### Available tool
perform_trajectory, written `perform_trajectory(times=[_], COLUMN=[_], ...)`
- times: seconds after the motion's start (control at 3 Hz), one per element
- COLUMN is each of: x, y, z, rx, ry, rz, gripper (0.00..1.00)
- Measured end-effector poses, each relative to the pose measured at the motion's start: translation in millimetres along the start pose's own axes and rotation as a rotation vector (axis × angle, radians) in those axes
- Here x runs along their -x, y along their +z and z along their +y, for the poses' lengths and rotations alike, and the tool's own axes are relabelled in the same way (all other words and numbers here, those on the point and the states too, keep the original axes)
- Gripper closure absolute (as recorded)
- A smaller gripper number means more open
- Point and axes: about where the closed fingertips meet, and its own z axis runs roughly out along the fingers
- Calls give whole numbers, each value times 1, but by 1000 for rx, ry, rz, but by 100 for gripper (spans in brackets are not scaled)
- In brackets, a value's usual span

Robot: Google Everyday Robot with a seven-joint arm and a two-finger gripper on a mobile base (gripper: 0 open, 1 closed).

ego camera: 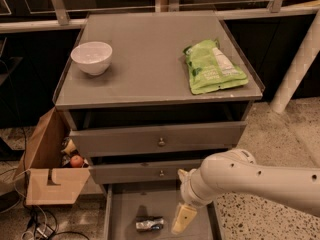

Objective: Pick redbull can from bottom drawer and place on counter

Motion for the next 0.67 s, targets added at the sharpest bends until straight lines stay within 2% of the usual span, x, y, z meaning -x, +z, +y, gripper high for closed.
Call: perform_trajectory(times=[0.33,0.67], x=[-1,-3], y=[22,76], z=[1,-12], rx=[10,21], ry=[5,-30], rz=[-23,-109], gripper=[0,0])
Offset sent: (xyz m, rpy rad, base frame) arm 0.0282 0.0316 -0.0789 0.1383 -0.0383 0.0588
